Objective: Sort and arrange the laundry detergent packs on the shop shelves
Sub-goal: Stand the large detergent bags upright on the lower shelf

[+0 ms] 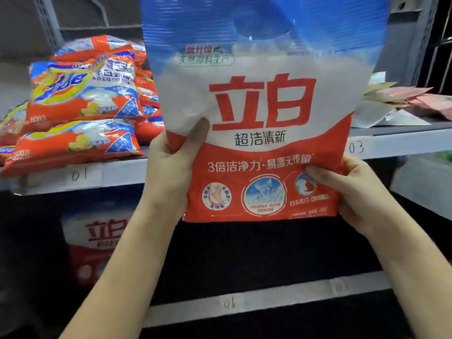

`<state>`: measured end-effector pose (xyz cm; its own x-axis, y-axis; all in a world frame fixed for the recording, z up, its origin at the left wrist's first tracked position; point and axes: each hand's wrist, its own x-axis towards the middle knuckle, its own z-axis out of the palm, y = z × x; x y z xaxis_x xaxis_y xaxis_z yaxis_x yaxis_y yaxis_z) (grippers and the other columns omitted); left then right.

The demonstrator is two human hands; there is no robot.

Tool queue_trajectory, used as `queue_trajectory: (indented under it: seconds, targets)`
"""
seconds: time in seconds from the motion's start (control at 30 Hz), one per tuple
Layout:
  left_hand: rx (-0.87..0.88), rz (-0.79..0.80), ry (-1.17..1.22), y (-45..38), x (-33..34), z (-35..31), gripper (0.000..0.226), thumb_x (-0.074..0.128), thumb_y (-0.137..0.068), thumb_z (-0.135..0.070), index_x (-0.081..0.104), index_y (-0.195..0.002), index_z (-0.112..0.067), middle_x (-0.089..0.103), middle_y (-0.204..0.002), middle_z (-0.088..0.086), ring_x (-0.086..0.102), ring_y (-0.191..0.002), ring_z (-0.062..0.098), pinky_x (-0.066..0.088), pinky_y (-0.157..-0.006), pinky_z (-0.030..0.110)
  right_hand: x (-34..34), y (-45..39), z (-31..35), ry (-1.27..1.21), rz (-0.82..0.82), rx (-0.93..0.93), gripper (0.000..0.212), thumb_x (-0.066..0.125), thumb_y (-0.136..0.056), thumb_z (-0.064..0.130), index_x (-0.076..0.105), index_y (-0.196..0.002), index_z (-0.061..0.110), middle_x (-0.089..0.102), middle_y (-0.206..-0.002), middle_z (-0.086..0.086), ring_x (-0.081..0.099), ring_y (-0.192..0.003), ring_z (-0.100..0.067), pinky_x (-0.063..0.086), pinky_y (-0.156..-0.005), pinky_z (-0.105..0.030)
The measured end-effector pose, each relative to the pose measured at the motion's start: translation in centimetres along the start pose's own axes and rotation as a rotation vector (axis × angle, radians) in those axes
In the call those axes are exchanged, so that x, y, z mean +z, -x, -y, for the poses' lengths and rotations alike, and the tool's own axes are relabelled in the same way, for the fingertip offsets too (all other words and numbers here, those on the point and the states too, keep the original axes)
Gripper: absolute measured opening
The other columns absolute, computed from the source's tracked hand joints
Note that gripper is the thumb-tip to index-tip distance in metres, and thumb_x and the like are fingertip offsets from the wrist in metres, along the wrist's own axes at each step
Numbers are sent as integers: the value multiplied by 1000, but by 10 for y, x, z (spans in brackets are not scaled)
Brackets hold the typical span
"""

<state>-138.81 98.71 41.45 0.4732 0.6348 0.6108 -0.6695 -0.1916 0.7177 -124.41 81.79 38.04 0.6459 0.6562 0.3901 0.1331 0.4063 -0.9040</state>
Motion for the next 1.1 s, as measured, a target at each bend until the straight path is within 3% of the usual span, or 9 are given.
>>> queue_trajectory:
  seconds: [0.17,0.27,0.37,0.53,0.83,0.97,1.1]
  targets:
    - [-188,-24,-119,59,-34,43,14,65,-73,-24,70,-84,-16,75,-79,3,72,-73,19,57,-63,29,-5,51,-74,0,-19,202,62,87,-51,34,66,-105,13,73,-98,-11,72,-85,-27,58,-62,-29]
    - [-348,-52,-160,88,-56,75,20,67,-73,-27,68,-88,-15,75,-79,6,72,-71,21,57,-62,32,-6,72,-118,-36,-104,342,33,71,-72,15,64,-103,9,74,-93,-12,72,-76,-23,59,-59,-29]
    - [-492,-90,-185,110,-75,106,20,67,-77,-29,67,-90,-13,74,-79,7,72,-71,23,55,-61,33,-3,87,-154,8,-136,446,36,69,-73,18,62,-107,10,74,-93,-9,72,-79,-23,58,-61,-29]
    - [-641,-241,-205,133,-102,145,15,63,-88,-25,68,-94,-12,75,-79,7,72,-71,23,56,-59,31,4,98,-201,82,-187,553,32,71,-78,19,62,-109,14,75,-93,-3,72,-84,-23,56,-76,-39]
    - [-646,-347,-200,90,-149,179,10,65,-88,-25,66,-97,-21,75,-85,0,72,-81,22,56,-71,35,27,32,-233,173,-87,563,30,70,-82,16,61,-110,12,72,-100,-7,71,-84,-23,57,-72,-32]
    - [-664,-311,-254,51,-170,198,6,59,-92,-32,62,-96,-29,74,-77,-12,71,-73,9,55,-61,24,41,-21,-252,212,-56,555,37,69,-83,17,59,-118,12,68,-108,-7,68,-93,-25,54,-79,-34]
    - [-689,-295,-401,5,-195,224,33,61,-87,-48,59,-114,-29,71,-104,-3,69,-93,18,54,-86,43,50,-75,-273,239,4,559,30,70,-82,19,62,-111,19,70,-103,-3,68,-84,-13,51,-68,-24]
